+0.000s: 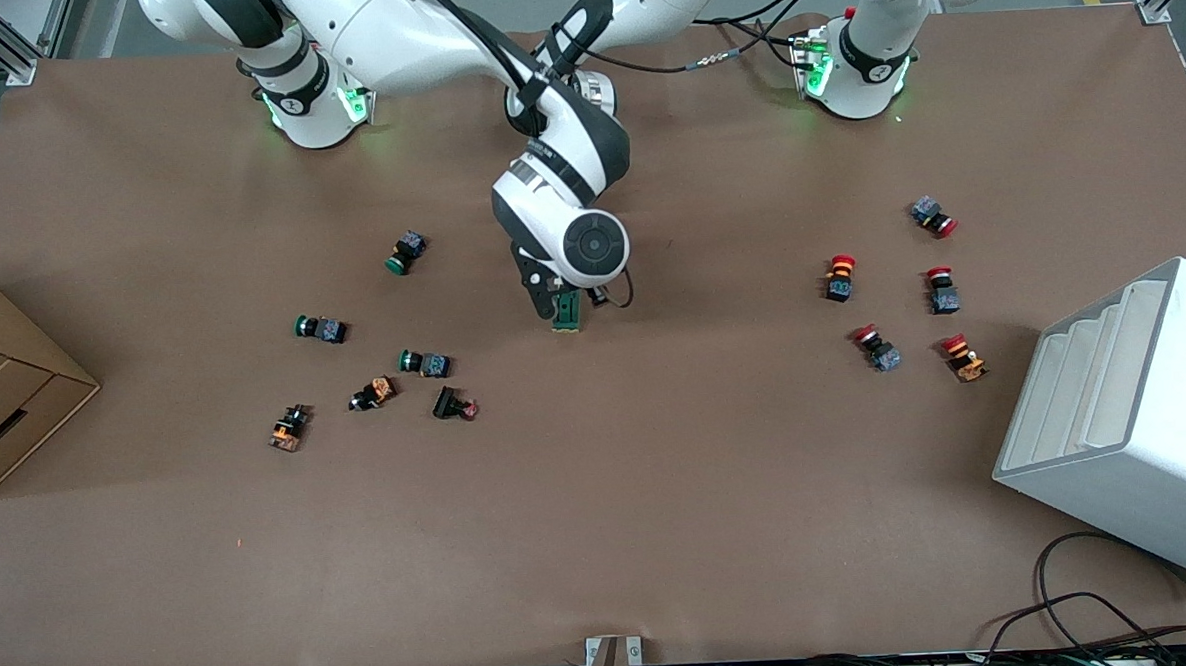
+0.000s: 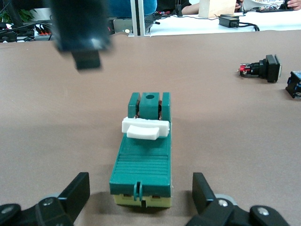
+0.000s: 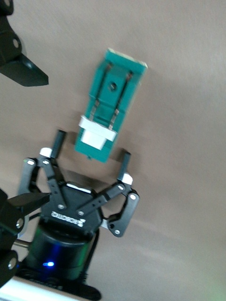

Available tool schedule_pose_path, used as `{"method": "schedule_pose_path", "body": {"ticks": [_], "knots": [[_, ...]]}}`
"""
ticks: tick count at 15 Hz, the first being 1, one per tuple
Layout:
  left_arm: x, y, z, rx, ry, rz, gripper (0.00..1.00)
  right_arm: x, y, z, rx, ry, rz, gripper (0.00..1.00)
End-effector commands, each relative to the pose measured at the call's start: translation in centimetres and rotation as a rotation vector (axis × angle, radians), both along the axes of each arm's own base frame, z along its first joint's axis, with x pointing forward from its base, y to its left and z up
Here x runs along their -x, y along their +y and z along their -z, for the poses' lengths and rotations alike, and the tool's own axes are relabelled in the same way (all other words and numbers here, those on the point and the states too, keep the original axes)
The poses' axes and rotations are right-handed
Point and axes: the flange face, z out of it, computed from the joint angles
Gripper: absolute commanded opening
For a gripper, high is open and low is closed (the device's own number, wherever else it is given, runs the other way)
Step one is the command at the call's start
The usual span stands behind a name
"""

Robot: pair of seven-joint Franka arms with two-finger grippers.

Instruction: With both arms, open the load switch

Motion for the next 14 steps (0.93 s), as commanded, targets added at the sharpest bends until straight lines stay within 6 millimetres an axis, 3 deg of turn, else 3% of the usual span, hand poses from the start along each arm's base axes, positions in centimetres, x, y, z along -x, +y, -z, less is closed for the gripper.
{"method": "schedule_pose_path", "body": {"ticks": [1,5,8,10,14], "knots": [[0.2,0.3,0.8,0.002,-0.013,0.004,0.96,-0.9,-0.5,-1.3,-0.043,-0.007,-0.066,1.0],[0.2,0.3,0.8,0.002,-0.013,0.004,0.96,-4.2,-3.3,-2.2,-0.052,-0.073,-0.256,1.0],[0.2,0.3,0.8,0.002,-0.012,0.005,0.96,-7.6,-7.0,-3.5,-0.043,-0.128,-0.447,1.0],[0.1,0.1,0.5,0.008,-0.013,0.003,0.96,-10.6,-10.8,-4.2,-0.071,-0.13,-0.518,1.0],[-0.1,-0.3,-0.1,0.013,-0.011,-0.005,0.96,-15.5,-19.8,-8.2,-0.167,-0.142,-0.702,1.0]]}}
